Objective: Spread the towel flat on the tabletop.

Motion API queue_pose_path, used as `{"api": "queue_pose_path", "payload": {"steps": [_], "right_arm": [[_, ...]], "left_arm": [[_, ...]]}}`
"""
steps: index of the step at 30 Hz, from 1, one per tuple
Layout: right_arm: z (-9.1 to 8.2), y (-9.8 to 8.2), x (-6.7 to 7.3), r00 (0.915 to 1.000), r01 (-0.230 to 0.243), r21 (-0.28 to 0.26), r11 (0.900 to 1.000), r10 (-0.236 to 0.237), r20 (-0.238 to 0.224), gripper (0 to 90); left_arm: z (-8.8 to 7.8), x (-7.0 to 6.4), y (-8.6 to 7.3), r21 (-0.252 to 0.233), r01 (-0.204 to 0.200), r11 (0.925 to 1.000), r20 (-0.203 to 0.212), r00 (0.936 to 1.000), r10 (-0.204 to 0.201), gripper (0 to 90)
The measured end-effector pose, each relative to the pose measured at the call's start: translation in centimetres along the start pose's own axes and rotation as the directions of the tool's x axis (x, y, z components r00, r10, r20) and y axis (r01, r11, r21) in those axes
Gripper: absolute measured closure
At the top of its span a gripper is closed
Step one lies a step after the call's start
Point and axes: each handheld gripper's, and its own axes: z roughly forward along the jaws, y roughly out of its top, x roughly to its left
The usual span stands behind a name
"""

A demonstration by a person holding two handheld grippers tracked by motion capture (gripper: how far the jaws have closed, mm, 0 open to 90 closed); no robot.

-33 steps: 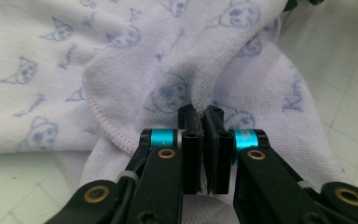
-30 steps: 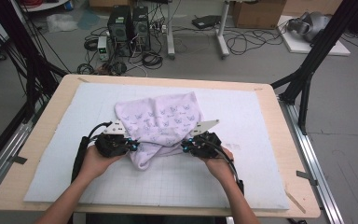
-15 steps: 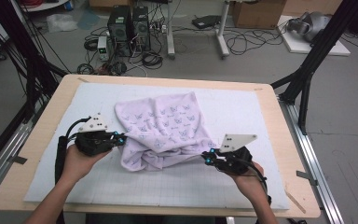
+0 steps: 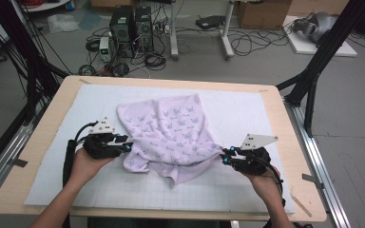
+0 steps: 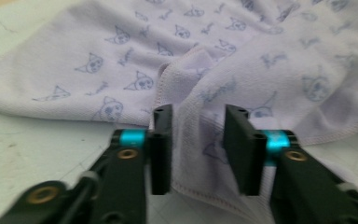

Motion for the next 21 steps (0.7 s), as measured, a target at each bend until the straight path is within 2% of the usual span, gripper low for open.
{"api": "queue_pose_path", "payload": {"steps": [2,5,7,9,11,12,14,18,21], "right_arm": [[-0.2,0.6,1.1,0.9999,0.014,-0.029,0.999,-0.014,-0.001,66.0],[0.0,1.0,2.8,0.9996,0.027,-0.068,0.997,-0.027,-0.009,60.7],[0.9,1.2,4.0,0.9987,0.044,-0.058,0.997,-0.045,-0.023,57.0],[1.8,1.3,4.9,0.9975,0.068,-0.039,0.997,-0.068,-0.016,55.1],[2.8,1.3,5.5,0.9964,0.065,-0.037,0.997,-0.067,-0.053,55.1],[3.4,1.2,5.7,0.9956,0.075,-0.025,0.997,-0.076,-0.056,54.8],[4.6,1.2,6.1,0.9937,0.069,-0.009,0.998,-0.070,-0.088,54.2],[6.9,1.5,7.5,0.9848,0.102,0.027,0.994,-0.098,-0.144,52.8],[7.8,1.8,8.3,0.9795,0.144,0.048,0.988,-0.136,-0.149,52.5]], "left_arm": [[-1.0,-0.4,-0.2,-0.018,-0.015,0.9997,0.010,0.9998,0.015,55.8],[-1.4,-1.5,-0.9,-0.014,-0.037,0.9992,0.017,0.9992,0.037,50.2],[-1.2,-2.2,-1.5,-0.006,-0.045,0.9990,0.026,0.9986,0.045,49.3],[-0.6,-2.7,-2.2,0.010,-0.050,0.9987,0.033,0.9982,0.050,48.4],[0.2,-2.9,-2.8,0.025,-0.041,0.9988,0.041,0.9983,0.040,48.7],[0.6,-2.9,-3.0,0.036,-0.042,0.9985,0.051,0.9979,0.040,49.2],[1.6,-3.1,-3.3,0.059,-0.047,0.9972,0.066,0.9969,0.043,54.7],[3.2,-3.5,-3.4,0.111,-0.078,0.9908,0.074,0.9948,0.070,65.2],[3.6,-3.5,-3.5,0.123,-0.097,0.9877,0.070,0.9936,0.089,76.3]]}}
